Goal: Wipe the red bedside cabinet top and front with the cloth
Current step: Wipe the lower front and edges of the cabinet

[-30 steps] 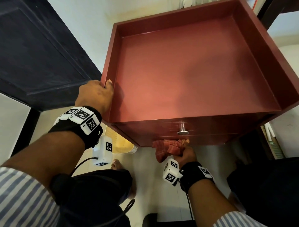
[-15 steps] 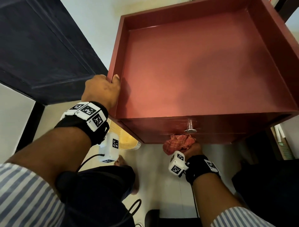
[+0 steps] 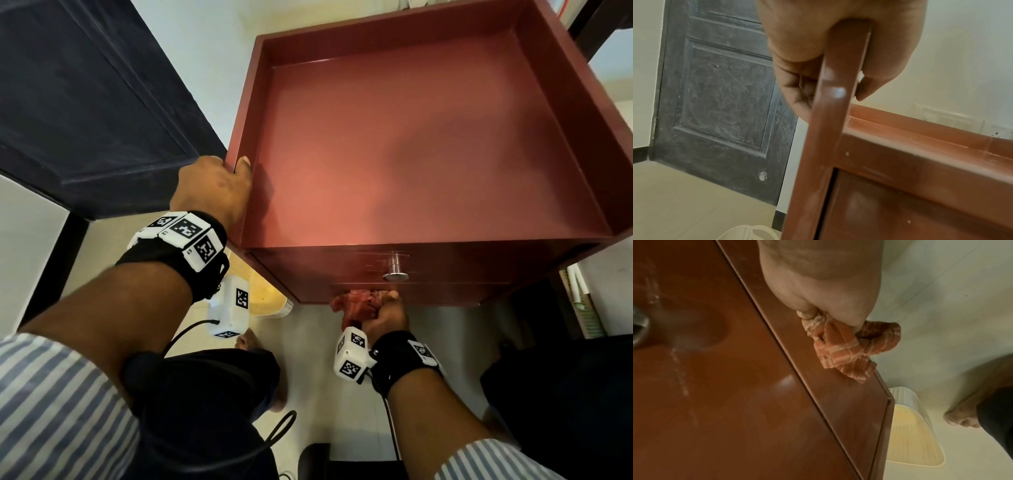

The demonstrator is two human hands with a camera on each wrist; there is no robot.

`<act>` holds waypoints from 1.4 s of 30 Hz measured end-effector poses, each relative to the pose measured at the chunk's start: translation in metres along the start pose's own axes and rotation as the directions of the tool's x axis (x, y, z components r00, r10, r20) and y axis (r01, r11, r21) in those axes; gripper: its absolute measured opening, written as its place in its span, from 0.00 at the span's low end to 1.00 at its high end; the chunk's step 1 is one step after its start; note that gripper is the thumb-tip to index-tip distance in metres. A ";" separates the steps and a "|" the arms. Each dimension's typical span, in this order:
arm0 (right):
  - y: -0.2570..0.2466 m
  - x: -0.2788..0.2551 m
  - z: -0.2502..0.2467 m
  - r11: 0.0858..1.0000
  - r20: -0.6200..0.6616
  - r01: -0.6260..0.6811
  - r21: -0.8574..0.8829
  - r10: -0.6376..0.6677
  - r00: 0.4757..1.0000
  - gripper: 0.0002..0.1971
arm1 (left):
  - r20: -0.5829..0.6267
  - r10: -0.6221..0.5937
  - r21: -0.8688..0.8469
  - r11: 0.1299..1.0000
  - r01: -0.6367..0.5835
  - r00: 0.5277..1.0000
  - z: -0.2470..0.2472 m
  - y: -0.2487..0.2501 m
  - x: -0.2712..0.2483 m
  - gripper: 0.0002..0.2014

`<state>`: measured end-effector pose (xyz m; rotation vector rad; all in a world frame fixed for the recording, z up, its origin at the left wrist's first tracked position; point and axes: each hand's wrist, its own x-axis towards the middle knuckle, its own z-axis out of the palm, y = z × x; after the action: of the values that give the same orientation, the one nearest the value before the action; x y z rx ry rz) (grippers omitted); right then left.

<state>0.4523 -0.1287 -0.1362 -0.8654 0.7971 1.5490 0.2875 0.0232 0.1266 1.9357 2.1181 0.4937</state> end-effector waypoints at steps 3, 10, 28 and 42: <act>0.002 -0.006 0.004 0.990 -0.081 0.127 -0.061 -0.132 0.988 0.15 | -0.003 0.004 0.008 1.000 -0.004 1.000 0.000 -0.001 0.001 0.27; -0.005 -0.013 0.001 0.949 -0.039 0.259 -0.181 -0.270 0.962 0.30 | -0.006 0.003 0.023 1.000 -0.003 1.000 0.000 -0.001 0.001 0.26; -0.010 -0.024 0.002 0.933 -0.074 0.152 -0.327 -0.186 0.980 0.29 | 0.011 -0.021 0.026 0.999 0.021 1.000 0.000 -0.001 0.002 0.27; -0.020 -0.126 0.028 0.977 0.077 0.214 -0.020 -0.212 0.974 0.16 | -0.034 -0.006 0.068 0.998 0.008 0.999 -0.009 0.006 -0.014 0.28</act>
<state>0.4810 -0.1641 -0.0137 -0.8791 0.6094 1.3973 0.2909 0.0087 0.1368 1.9688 2.1884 0.4620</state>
